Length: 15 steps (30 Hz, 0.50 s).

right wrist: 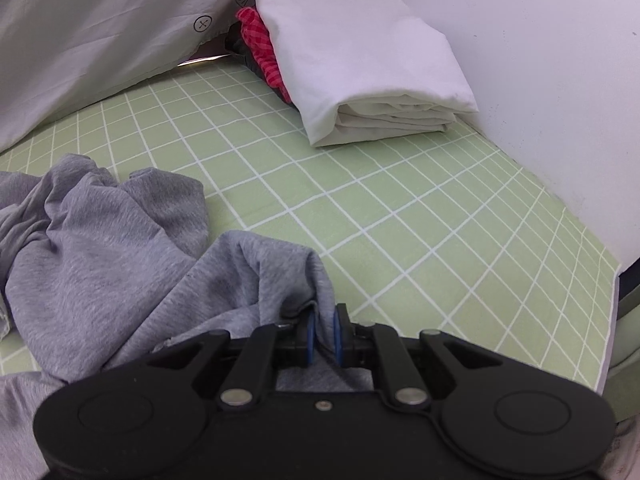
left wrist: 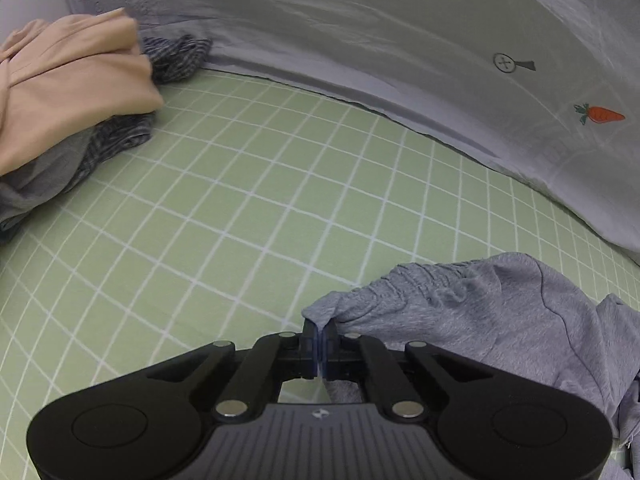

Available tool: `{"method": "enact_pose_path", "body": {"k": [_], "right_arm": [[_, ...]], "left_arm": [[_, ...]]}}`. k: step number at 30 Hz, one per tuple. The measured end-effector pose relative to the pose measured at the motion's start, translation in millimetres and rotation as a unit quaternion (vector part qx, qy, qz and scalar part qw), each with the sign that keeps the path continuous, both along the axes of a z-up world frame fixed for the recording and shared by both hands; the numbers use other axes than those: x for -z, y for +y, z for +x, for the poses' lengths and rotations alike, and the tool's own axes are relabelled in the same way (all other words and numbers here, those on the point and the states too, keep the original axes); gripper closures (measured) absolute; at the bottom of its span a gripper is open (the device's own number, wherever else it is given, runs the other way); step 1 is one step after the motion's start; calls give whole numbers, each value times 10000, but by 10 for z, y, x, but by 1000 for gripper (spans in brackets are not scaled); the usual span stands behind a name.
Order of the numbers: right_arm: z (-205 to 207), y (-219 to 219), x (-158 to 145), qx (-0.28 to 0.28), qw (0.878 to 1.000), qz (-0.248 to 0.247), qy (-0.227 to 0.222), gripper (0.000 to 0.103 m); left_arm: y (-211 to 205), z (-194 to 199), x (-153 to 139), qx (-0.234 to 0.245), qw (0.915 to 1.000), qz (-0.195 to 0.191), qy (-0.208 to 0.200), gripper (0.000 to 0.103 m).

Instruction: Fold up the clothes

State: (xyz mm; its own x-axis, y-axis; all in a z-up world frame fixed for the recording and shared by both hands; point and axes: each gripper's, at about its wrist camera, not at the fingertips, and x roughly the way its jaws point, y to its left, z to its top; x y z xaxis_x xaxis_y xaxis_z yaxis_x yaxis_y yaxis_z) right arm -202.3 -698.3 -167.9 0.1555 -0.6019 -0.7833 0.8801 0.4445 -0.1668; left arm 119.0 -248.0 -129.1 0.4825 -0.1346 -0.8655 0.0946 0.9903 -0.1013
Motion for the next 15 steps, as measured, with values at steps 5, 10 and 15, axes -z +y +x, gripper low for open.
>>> {"method": "enact_pose_path", "body": {"k": [5, 10, 15], "right_arm": [[-131, 338, -12, -374, 9983, 309, -317, 93], [-185, 679, -32, -912, 9917, 687, -589, 87], [-226, 846, -115, -1198, 9844, 974, -845, 56]], "left_arm": [[906, -422, 52, -660, 9968, 451, 27, 100], [1685, -735, 75, -1453, 9866, 732, 159, 100], [2103, -971, 59, -2042, 9765, 662, 185, 100]]}}
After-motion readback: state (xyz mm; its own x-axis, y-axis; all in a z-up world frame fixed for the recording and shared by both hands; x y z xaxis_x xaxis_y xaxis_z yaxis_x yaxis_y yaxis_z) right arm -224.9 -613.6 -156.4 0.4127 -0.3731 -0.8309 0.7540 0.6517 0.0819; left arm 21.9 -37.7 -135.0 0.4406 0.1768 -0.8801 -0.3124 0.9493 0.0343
